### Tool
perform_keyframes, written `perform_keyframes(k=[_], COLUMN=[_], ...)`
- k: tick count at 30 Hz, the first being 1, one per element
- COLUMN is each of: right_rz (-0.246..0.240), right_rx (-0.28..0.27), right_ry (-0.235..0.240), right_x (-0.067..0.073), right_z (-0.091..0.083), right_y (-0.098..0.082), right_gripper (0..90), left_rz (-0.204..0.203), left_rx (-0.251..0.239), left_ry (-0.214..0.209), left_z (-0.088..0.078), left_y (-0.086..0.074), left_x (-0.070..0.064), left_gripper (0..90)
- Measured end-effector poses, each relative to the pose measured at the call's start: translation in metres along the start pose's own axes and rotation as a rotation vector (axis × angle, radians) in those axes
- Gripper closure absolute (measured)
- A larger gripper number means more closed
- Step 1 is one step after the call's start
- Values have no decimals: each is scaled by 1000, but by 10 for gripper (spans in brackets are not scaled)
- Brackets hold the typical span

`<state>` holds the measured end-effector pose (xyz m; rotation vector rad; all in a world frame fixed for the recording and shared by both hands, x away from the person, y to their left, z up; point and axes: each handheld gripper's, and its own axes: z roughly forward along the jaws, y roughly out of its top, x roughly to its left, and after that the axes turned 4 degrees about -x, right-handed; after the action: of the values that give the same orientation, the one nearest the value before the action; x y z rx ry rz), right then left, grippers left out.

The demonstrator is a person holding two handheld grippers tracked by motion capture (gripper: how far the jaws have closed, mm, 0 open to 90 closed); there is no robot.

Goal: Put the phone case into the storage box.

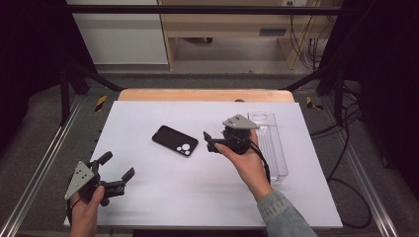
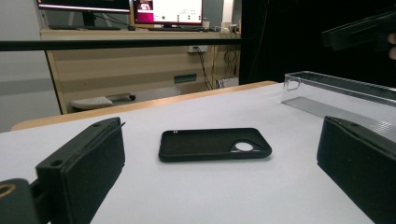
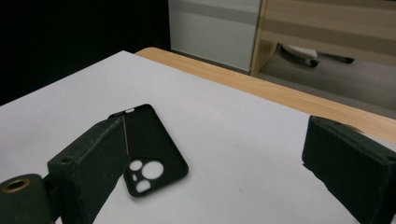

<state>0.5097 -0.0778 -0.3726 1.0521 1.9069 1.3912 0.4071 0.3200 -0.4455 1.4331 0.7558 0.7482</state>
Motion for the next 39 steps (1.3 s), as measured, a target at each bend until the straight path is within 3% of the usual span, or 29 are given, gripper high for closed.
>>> perform_keyframes(k=[6,10,23,27,36,37,39], right_rz=[33,49,44,39,3,3,-4], right_rx=[81,137,304,317,323,323,317], right_ry=[-25,-7,-19,2,39,39,55], right_x=[2,2,7,10,13,13,15], right_z=[38,57,100,105,113,113,116], right_y=[5,2,-22,-25,-32,-32,-35], right_gripper=[122,111,134,230,611,611,720], left_rz=[6,23,21,21,17,17,15], left_rx=[9,25,30,29,32,32,35], left_ry=[-12,-30,-30,-32,-36,-36,-39], left_z=[6,10,10,9,10,10,11], left_y=[1,0,-1,-1,-1,-1,-1], left_x=[-3,-8,-6,-6,-5,-5,-6], left_gripper=[11,11,11,9,9,9,10])
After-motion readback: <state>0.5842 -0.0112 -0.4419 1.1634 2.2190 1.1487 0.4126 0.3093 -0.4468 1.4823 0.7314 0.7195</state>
